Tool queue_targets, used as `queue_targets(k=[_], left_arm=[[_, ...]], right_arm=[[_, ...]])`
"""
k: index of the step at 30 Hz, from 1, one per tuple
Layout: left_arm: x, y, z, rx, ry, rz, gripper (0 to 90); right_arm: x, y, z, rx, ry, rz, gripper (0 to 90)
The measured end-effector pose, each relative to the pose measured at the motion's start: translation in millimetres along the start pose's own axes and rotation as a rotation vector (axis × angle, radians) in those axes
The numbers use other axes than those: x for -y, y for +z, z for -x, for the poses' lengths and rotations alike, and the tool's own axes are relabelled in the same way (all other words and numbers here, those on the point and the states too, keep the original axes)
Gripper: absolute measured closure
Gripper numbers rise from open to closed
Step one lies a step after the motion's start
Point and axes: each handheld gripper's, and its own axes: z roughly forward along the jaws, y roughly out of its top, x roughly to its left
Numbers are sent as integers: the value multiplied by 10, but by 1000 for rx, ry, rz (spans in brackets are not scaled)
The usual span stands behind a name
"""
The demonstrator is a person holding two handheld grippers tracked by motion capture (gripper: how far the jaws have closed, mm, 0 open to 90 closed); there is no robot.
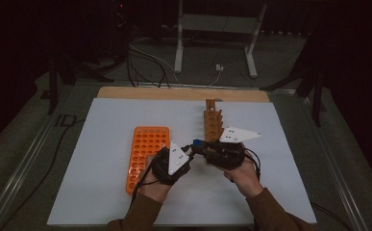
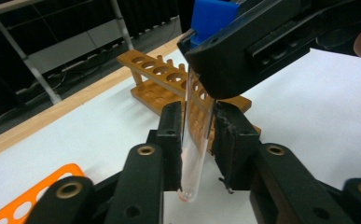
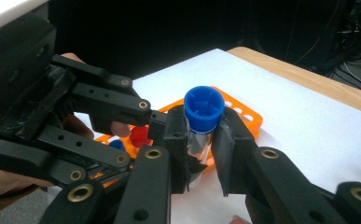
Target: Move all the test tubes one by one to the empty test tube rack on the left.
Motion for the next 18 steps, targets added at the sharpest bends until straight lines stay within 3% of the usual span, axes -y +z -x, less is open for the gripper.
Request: queue_targets(k=[5, 13, 18], left_arm=[[13, -5, -7, 19, 6, -8, 777], [66, -21, -64, 23, -53, -3, 778], [105, -89, -102, 32, -82, 11, 778]], right_arm=[[12, 3, 3, -11, -8, -4, 757], [5, -46, 46, 1, 15, 25, 471], [15, -57, 99, 25, 39, 4, 272]])
